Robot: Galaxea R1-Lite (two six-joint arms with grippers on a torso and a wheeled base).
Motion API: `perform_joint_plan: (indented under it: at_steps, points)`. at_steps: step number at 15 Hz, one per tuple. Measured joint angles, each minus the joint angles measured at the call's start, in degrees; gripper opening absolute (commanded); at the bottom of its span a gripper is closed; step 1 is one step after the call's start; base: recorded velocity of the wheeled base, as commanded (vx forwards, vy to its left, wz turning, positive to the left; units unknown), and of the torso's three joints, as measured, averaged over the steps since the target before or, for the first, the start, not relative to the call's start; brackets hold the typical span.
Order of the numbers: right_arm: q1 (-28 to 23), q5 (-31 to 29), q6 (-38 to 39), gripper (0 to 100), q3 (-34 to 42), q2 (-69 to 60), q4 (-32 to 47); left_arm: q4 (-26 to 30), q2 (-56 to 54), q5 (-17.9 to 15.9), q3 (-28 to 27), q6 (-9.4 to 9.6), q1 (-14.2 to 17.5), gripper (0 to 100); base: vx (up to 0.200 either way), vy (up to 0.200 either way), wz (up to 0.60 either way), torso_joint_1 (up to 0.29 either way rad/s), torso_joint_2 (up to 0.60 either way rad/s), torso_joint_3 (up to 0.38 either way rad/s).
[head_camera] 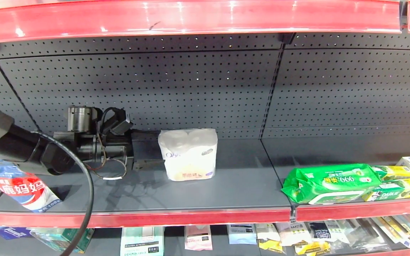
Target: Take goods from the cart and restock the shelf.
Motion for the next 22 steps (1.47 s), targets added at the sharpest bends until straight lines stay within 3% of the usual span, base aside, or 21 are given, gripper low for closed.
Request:
perform_joint_plan:
  at_steps: [12, 19, 22]
  points:
    - [-1.3, 0.0, -0.7, 0, -0.4, -0.2, 0.0, 0.0, 7.1, 0.4, -9.1, -0.09, -3.2, 100, 0.000, 0.000, 0.00, 0.000, 0.00, 0.000]
    - [-1.4, 0.0, -0.7, 0, -0.2, -0.2, 0.0, 0.1, 9.8, 1.3, -11.3, -0.59, -5.2, 100, 0.000, 0.000, 0.00, 0.000, 0.00, 0.000]
    - [-1.4, 0.0, -0.7, 0, 0.0, -0.3, 0.0, 0.1, 10.7, 1.4, -12.5, -2.77, -6.3, 100, 0.000, 0.000, 0.00, 0.000, 0.00, 0.000]
